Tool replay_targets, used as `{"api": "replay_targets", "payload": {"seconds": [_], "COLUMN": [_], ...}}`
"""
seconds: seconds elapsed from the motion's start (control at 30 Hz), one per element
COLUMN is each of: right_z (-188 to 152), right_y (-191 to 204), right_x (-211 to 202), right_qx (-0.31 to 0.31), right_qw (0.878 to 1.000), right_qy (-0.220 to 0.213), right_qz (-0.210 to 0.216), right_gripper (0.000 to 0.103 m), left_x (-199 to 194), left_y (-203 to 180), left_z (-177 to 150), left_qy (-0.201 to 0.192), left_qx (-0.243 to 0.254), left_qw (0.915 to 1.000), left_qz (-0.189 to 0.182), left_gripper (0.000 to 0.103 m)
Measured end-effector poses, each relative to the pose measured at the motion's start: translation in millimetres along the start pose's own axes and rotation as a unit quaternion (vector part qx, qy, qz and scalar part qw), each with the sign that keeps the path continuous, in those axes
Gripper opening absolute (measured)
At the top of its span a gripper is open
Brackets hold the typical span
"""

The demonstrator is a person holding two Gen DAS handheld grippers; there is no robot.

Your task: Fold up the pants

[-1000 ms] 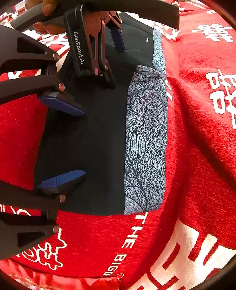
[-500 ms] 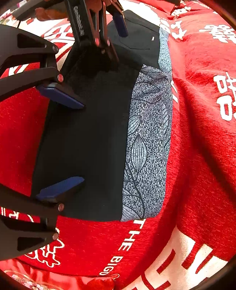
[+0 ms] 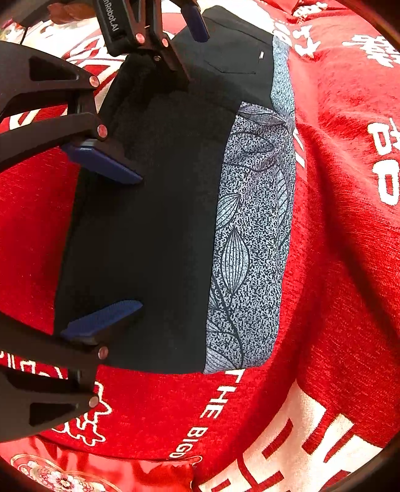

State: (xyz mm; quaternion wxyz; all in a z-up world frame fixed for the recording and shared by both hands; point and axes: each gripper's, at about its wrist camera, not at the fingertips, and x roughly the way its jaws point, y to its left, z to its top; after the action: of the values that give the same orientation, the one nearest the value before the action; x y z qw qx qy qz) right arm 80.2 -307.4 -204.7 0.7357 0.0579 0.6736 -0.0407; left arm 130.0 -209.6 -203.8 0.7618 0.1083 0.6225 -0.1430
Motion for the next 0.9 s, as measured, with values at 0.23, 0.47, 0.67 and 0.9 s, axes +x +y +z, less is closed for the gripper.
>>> {"api": "replay_targets", "payload": {"seconds": [0.23, 0.47, 0.67, 0.9], "right_z": [3, 5, 8, 13], "right_y": [3, 8, 12, 22], "right_x": [1, 3, 5, 4], "right_qx": [-0.002, -0.004, -0.006, -0.009], "right_qw": [1.0, 1.0, 1.0, 0.999], "right_qy": [0.005, 0.009, 0.014, 0.023], "right_qz": [-0.008, -0.015, -0.023, -0.044], "right_gripper": [0.081, 0.081, 0.081, 0.081], "left_x": [-8, -11, -14, -17], "left_y": [6, 16, 30, 55], "left_z": [-6, -10, -14, -18], "left_qy": [-0.002, -0.003, -0.004, -0.006], "left_qx": [0.001, -0.006, -0.015, -0.039], "left_qw": [1.0, 1.0, 0.9999, 0.9992], "left_qz": [-0.003, -0.003, 0.0, 0.0], "left_gripper": [0.102, 0.102, 0.102, 0.102]}}
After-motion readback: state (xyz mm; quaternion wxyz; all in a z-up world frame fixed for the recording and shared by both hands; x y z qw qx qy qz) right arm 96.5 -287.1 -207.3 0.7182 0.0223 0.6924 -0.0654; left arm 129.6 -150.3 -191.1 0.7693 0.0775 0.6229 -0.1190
